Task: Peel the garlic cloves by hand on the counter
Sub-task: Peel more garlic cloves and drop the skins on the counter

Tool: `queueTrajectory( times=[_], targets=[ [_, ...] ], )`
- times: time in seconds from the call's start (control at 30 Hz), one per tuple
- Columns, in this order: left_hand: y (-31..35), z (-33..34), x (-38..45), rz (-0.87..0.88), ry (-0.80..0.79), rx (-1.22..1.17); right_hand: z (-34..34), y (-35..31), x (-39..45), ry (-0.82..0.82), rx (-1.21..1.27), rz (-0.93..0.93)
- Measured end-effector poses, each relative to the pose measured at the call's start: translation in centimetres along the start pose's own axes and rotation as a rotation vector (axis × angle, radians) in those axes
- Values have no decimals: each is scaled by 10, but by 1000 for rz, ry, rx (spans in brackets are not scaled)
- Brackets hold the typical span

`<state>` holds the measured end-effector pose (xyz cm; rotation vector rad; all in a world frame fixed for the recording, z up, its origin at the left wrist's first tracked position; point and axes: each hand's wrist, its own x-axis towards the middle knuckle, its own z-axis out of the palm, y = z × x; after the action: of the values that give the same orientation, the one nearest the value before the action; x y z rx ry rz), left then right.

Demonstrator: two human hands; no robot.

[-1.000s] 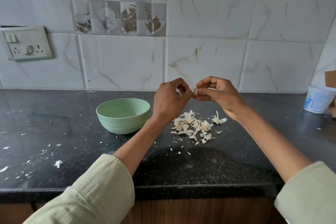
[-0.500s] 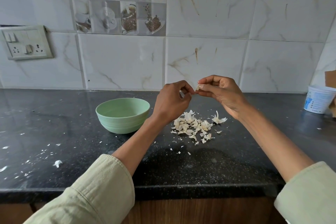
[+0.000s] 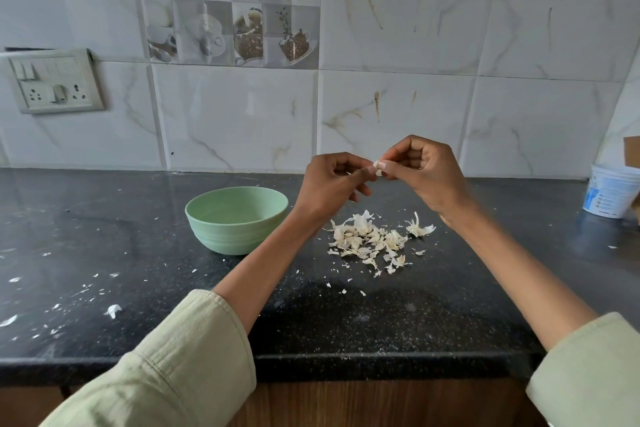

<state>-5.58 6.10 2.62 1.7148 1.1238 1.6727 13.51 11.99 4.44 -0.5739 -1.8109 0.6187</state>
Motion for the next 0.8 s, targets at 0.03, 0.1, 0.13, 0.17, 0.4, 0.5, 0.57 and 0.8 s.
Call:
queueTrajectory(
  times=[0.03, 0.1, 0.13, 0.17, 0.4, 0.5, 0.57, 0.8],
  targets=[
    [-1, 0, 0, 4, 5, -4, 1, 1, 0, -3, -64, -48],
    [-3, 1, 0, 14, 22, -5, 3, 0, -2, 2, -183, -132],
    [-4, 1, 0, 15, 36, -6, 4, 0, -3, 10, -235, -168],
    [-5, 2, 0, 16, 51, -10, 5, -1, -4, 17, -280, -204],
    [-7, 4, 0, 18, 68, -58, 9, -7, -8, 69, -458, -325],
    [-9, 4, 1, 17, 86, -35, 10, -8, -8, 50, -489, -333],
    [-8, 4, 2, 34, 112, 1, 12, -9, -9, 30, -509, -333],
    [-6, 6, 0, 47, 113, 23, 13, -11, -10, 52, -558, -330]
  ],
)
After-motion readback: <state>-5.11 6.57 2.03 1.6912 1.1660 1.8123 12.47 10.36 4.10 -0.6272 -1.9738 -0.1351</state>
